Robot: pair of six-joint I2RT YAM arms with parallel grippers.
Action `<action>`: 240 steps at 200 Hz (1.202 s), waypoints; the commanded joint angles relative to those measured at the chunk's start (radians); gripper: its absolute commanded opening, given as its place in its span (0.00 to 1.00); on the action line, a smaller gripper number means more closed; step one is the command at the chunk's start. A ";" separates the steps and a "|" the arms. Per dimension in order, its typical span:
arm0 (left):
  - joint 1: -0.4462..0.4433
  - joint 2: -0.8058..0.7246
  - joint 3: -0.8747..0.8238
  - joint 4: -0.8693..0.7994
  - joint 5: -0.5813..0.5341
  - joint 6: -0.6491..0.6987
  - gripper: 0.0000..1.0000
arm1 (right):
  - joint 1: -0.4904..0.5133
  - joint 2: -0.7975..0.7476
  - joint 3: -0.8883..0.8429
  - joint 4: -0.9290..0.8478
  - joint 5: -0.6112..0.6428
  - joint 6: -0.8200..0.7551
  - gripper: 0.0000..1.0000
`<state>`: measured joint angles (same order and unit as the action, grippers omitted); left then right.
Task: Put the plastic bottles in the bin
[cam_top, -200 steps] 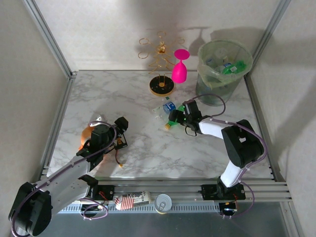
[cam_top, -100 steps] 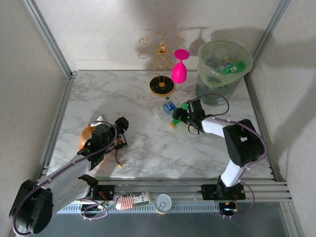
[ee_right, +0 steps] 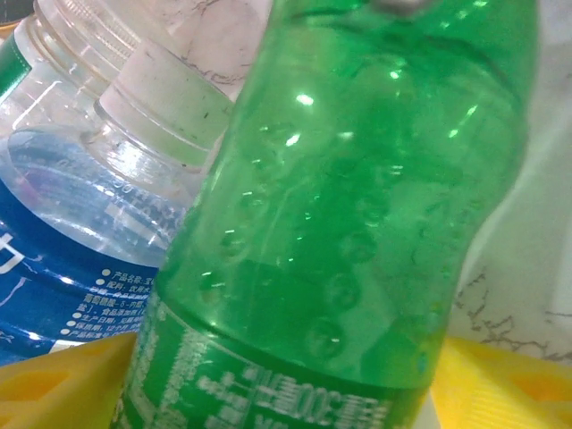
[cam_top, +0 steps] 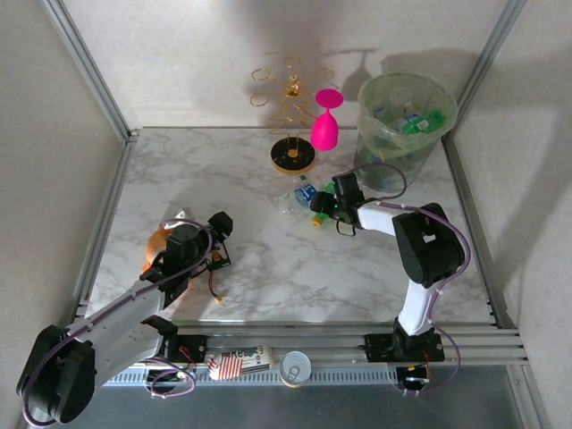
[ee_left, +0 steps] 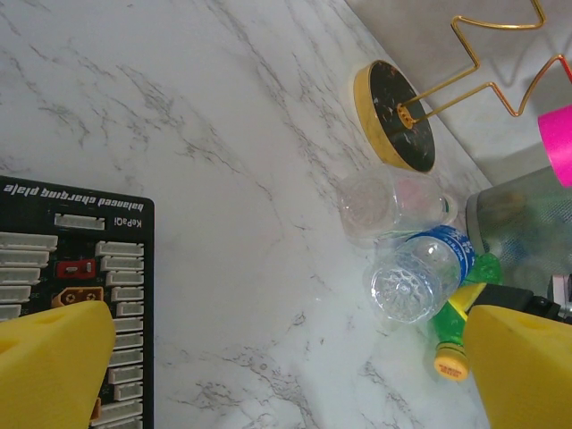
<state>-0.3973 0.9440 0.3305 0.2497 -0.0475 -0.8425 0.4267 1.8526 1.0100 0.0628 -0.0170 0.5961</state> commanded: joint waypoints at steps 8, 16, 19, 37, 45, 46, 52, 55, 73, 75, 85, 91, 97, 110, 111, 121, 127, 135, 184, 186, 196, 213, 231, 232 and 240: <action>0.011 0.013 0.012 0.009 0.001 -0.008 1.00 | -0.003 0.001 -0.013 -0.012 -0.001 -0.013 0.68; 0.011 0.019 0.012 0.014 0.003 -0.009 1.00 | -0.003 -0.008 -0.022 -0.013 -0.001 -0.015 0.65; 0.012 0.021 0.013 0.015 0.004 -0.009 1.00 | -0.003 -0.011 -0.025 -0.012 -0.001 -0.016 0.64; 0.012 0.034 0.014 0.023 0.011 -0.013 1.00 | -0.005 -0.042 -0.050 -0.008 -0.004 -0.018 0.62; 0.012 0.040 0.017 0.025 0.014 -0.015 1.00 | -0.005 -0.059 -0.062 -0.006 -0.008 -0.018 0.61; 0.012 0.040 0.016 0.025 0.014 -0.015 1.00 | -0.005 -0.062 -0.063 -0.006 -0.008 -0.019 0.61; 0.012 0.042 0.018 0.025 0.015 -0.015 1.00 | -0.004 -0.075 -0.076 -0.002 -0.010 -0.019 0.60; 0.012 0.043 0.018 0.025 0.016 -0.016 1.00 | -0.004 -0.083 -0.083 0.000 -0.010 -0.019 0.60; 0.012 0.045 0.023 0.025 0.017 -0.020 0.99 | -0.004 -0.144 -0.124 0.015 -0.017 -0.022 0.58; 0.012 0.045 0.024 0.025 0.017 -0.020 1.00 | -0.004 -0.151 -0.128 0.016 -0.017 -0.022 0.58; 0.013 0.046 0.026 0.025 0.019 -0.024 1.00 | -0.005 -0.193 -0.151 0.025 -0.020 -0.028 0.58; 0.012 0.047 0.028 0.026 0.020 -0.025 0.99 | -0.005 -0.219 -0.167 0.031 -0.023 -0.032 0.57; 0.013 0.049 0.029 0.029 0.024 -0.028 1.00 | -0.004 -0.249 -0.182 0.038 -0.023 -0.037 0.57; 0.012 0.055 0.031 0.040 0.036 -0.038 1.00 | -0.005 -0.318 -0.213 0.048 -0.020 -0.044 0.57; 0.012 0.055 0.031 0.041 0.038 -0.039 1.00 | -0.005 -0.323 -0.215 0.049 -0.020 -0.045 0.57; 0.011 0.063 0.031 0.053 0.051 -0.049 1.00 | -0.006 -0.378 -0.235 0.055 -0.018 -0.052 0.56; 0.011 0.069 0.030 0.063 0.061 -0.056 0.99 | -0.006 -0.413 -0.246 0.057 -0.016 -0.058 0.56; 0.010 0.077 0.031 0.072 0.076 -0.067 1.00 | -0.007 -0.460 -0.257 0.058 -0.014 -0.066 0.55; -0.023 0.095 0.053 0.112 0.126 -0.088 0.99 | -0.026 -0.703 -0.200 0.000 0.022 -0.164 0.54; -0.025 0.096 0.054 0.112 0.127 -0.088 1.00 | -0.028 -0.709 -0.191 -0.007 0.024 -0.170 0.54; -0.035 0.104 0.062 0.112 0.127 -0.087 0.99 | -0.039 -0.730 -0.144 -0.036 0.035 -0.198 0.54; -0.052 0.135 0.082 0.117 0.132 -0.084 1.00 | -0.065 -0.745 -0.058 -0.070 0.060 -0.248 0.54; -0.078 0.175 0.102 0.128 0.148 -0.078 1.00 | -0.099 -0.729 0.036 -0.087 0.082 -0.290 0.54; -0.079 0.177 0.103 0.129 0.148 -0.078 1.00 | -0.102 -0.727 0.041 -0.088 0.083 -0.292 0.54; -0.095 0.194 0.113 0.131 0.150 -0.074 1.00 | -0.120 -0.707 0.080 -0.090 0.093 -0.309 0.55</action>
<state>-0.4564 1.0969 0.4015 0.3431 0.0708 -0.9176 0.3489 1.1297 0.9699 -0.0013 0.0200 0.3801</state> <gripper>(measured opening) 0.995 0.544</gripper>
